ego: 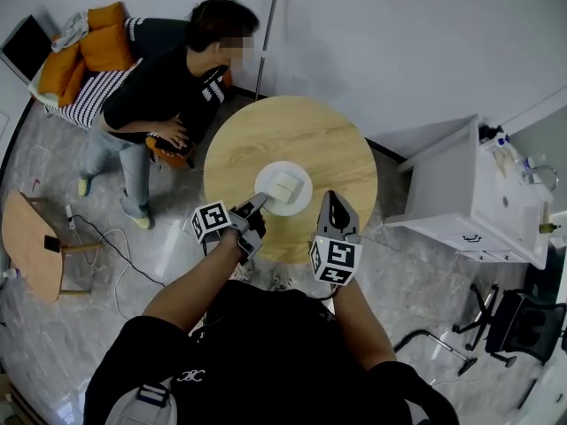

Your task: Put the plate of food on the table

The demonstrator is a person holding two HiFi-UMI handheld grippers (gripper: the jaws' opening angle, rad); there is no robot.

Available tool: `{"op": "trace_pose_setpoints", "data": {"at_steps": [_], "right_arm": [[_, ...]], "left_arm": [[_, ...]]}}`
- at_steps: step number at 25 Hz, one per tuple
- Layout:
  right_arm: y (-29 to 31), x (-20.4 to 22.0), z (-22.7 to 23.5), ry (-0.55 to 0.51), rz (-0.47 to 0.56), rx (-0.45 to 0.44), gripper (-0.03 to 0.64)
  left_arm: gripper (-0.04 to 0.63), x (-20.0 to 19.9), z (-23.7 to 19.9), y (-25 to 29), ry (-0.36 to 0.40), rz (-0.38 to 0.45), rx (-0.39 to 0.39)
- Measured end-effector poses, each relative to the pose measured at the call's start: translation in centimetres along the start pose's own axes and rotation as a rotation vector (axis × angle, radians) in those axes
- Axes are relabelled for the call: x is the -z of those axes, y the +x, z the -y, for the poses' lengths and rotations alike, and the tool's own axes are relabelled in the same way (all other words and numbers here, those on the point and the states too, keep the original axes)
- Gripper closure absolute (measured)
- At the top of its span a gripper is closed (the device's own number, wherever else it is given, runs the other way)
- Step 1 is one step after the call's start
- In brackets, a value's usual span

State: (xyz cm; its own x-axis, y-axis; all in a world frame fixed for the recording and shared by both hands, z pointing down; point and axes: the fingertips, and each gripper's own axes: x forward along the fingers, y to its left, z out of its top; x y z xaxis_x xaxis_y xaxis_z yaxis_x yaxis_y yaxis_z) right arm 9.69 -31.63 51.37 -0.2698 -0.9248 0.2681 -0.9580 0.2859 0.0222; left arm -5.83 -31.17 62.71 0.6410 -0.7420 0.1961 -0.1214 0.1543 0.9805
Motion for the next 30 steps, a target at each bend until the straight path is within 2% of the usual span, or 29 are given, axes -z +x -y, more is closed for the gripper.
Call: {"op": "trace_pose_setpoints", "data": {"at_steps": [6, 9, 12, 18, 30], "right_arm": [[-0.2, 0.6, -0.7, -0.046, -0.022, 0.014, 0.612], [-0.4, 0.6, -1.0, -0.076, -0.026, 0.016, 0.612], [-0.4, 0.8, -1.0, -0.079, -0.037, 0.022, 0.612], [-0.5, 1.0, -0.8, -0.087, -0.051, 0.035, 0.612], [-0.6, 1.3, -0.8, -0.085, -0.073, 0.057, 0.612]], "left_arm": [[0.572, -1.3, -2.5, 0.2, 0.015, -0.001, -0.030], [0.572, -2.0, -4.1, 0.1, -0.004, 0.011, -0.054], [0.572, -2.6, -5.6, 0.1, -0.022, 0.019, -0.067], [0.572, -2.8, -7.6, 0.7, -0.012, -0.013, -0.092], [0.572, -3.0, -9.4, 1.4, -0.026, -0.038, -0.124]]}}
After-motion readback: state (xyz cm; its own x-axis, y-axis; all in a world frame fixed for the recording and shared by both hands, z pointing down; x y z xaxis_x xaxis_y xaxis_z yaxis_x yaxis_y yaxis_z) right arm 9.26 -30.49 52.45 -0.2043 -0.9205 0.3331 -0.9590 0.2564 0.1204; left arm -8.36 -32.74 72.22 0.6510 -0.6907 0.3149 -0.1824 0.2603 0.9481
